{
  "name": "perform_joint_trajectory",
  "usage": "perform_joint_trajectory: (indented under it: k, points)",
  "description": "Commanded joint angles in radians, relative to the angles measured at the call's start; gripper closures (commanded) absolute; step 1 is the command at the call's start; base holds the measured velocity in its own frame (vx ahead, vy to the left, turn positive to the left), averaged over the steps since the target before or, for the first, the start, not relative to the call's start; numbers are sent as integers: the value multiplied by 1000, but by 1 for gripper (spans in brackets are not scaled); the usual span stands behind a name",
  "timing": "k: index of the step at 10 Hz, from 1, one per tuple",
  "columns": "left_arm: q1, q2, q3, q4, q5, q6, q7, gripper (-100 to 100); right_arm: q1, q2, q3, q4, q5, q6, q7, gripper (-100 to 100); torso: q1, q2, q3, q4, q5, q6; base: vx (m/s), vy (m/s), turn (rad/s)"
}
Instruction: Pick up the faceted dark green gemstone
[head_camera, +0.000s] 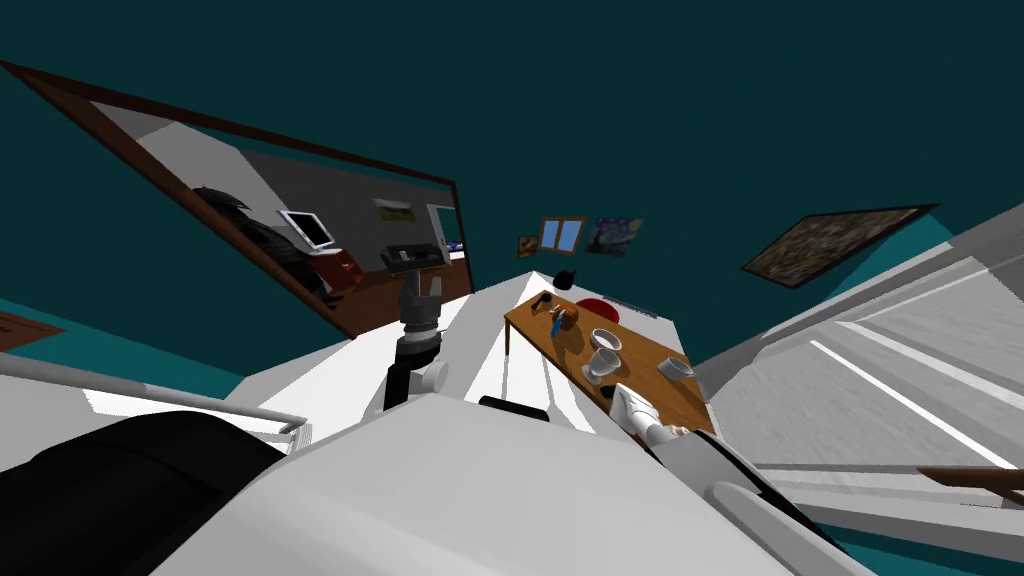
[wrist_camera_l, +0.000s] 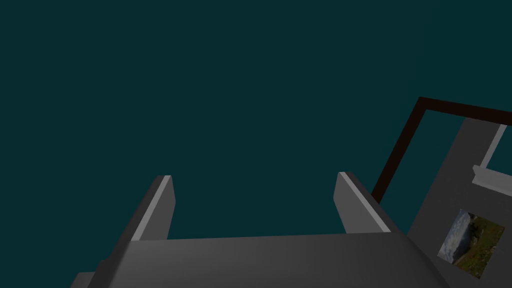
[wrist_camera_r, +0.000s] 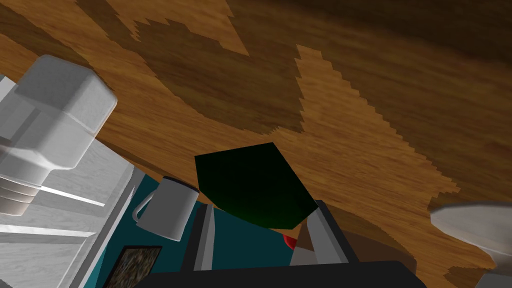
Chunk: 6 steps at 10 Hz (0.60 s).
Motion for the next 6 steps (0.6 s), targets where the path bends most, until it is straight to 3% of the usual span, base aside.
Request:
perform_joint_trajectory:
  k: [1, 2, 4, 5, 6]
  points:
    - [0, 0, 0, 0, 0, 0, 0, 0, 10, -8, -2, -15, 4, -18, 11, 100, 0, 0, 0, 0, 0, 0, 158, 60, -300]
    - [0, 0, 0, 0, 0, 0, 0, 0, 27, -22, -4, -45, 19, -54, 34, 100, 2, -2, -1, 0, 0, -1, 167, 106, -404]
    - [0, 0, 0, 0, 0, 0, 0, 0, 27, -22, -4, -42, 19, -54, 34, 100, 4, -4, -2, 0, 0, -3, 107, 61, -98]
    - [0, 0, 0, 0, 0, 0, 0, 0, 45, -36, -5, -75, 34, -90, 58, 100, 1, 0, 0, 1, -1, -4, 104, 34, -284]
    - [0, 0, 0, 0, 0, 0, 0, 0, 45, -36, -5, -75, 34, -90, 58, 100, 0, 0, 0, 0, 0, -1, 99, 46, -272]
